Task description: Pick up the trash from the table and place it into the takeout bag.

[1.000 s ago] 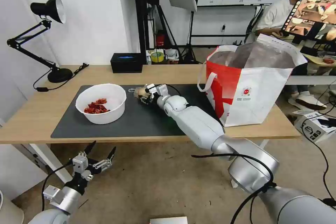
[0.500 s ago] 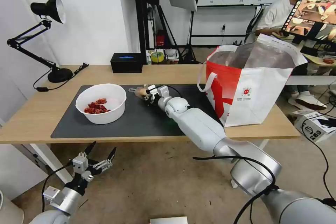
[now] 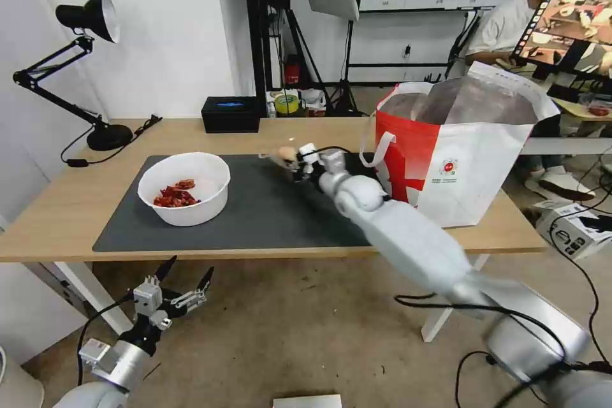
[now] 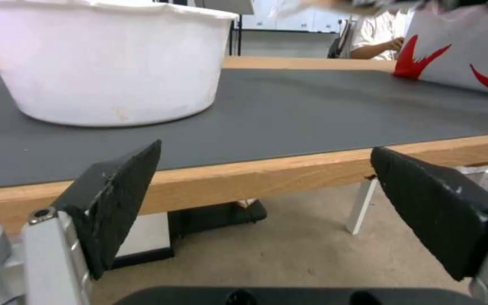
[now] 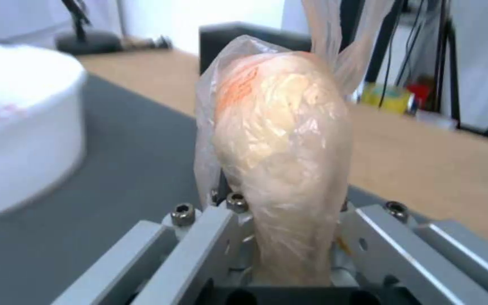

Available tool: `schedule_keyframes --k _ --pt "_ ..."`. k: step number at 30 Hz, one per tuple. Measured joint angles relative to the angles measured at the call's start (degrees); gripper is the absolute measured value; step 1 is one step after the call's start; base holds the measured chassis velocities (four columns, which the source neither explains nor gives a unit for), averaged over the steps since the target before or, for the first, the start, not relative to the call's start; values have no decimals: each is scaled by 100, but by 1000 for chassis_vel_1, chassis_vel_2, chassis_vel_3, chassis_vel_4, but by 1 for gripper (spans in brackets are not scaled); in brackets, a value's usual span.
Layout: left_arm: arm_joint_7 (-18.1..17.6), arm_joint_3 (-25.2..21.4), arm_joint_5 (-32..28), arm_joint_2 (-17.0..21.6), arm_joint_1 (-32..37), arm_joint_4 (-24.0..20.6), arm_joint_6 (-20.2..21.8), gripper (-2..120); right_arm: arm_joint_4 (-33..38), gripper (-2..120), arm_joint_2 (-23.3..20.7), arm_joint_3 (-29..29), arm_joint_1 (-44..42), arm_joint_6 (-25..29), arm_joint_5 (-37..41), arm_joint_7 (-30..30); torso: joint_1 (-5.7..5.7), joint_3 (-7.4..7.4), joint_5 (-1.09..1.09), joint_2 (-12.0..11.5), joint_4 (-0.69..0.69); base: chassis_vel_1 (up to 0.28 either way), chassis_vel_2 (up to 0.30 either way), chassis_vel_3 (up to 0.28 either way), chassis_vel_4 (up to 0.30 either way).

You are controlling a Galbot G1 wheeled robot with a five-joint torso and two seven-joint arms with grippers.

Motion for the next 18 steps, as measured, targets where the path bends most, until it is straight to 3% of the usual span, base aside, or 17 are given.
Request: schedule_keyframes --k 3,7,11,18 --pt "-5 41 36 -16 8 -35 1 100 889 7 -414 374 -363 182 -12 174 -1 0 -1 0 1 0 0 0 0" --pt "-14 70 63 -37 23 -95 10 100 1552 7 -738 723 -571 346 -25 401 -1 0 -1 0 1 0 0 0 0" --pt "-21 71 70 -45 56 -136 14 100 1904 7 -911 952 -657 439 -37 542 -1 0 -1 0 2 0 0 0 0" --pt "-25 47 142 -110 197 -231 15 100 2570 7 -1393 1718 -876 794 -304 1342 -1 0 -1 0 2 0 0 0 0"
